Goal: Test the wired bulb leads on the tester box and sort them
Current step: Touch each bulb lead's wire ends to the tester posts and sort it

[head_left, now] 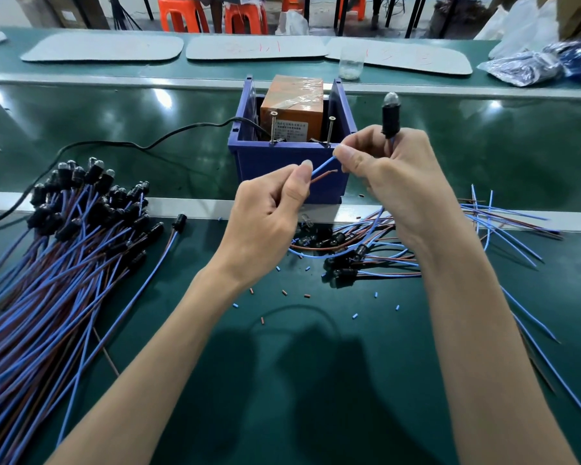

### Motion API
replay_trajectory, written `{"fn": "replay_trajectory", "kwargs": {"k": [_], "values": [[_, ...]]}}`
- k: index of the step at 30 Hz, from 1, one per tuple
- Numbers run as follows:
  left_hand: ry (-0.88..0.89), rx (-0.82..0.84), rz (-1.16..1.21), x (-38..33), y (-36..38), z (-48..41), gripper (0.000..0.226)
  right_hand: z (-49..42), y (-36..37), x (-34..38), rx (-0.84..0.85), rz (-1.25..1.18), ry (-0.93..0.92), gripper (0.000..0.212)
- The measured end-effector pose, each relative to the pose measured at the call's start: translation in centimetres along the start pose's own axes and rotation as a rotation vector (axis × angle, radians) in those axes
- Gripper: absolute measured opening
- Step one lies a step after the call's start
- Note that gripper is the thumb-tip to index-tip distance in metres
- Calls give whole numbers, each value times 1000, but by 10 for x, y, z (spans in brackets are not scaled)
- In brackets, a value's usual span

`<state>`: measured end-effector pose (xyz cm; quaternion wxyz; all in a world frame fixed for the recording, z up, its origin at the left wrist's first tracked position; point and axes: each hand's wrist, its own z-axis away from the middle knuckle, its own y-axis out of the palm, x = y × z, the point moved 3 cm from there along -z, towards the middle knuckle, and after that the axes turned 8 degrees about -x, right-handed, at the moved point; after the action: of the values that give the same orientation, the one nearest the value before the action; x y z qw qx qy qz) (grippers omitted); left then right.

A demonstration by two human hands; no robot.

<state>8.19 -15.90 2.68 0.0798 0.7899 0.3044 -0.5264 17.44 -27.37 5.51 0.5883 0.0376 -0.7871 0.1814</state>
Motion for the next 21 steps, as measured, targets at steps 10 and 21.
{"fn": "replay_trajectory", "kwargs": {"k": [10,21], "values": [[45,-43,58,-5,-1,1,44,4,2,6,-1,-50,29,24],[109,-48,101,-12,-2,3,38,6,7,9,61,-281,159,21]]}}
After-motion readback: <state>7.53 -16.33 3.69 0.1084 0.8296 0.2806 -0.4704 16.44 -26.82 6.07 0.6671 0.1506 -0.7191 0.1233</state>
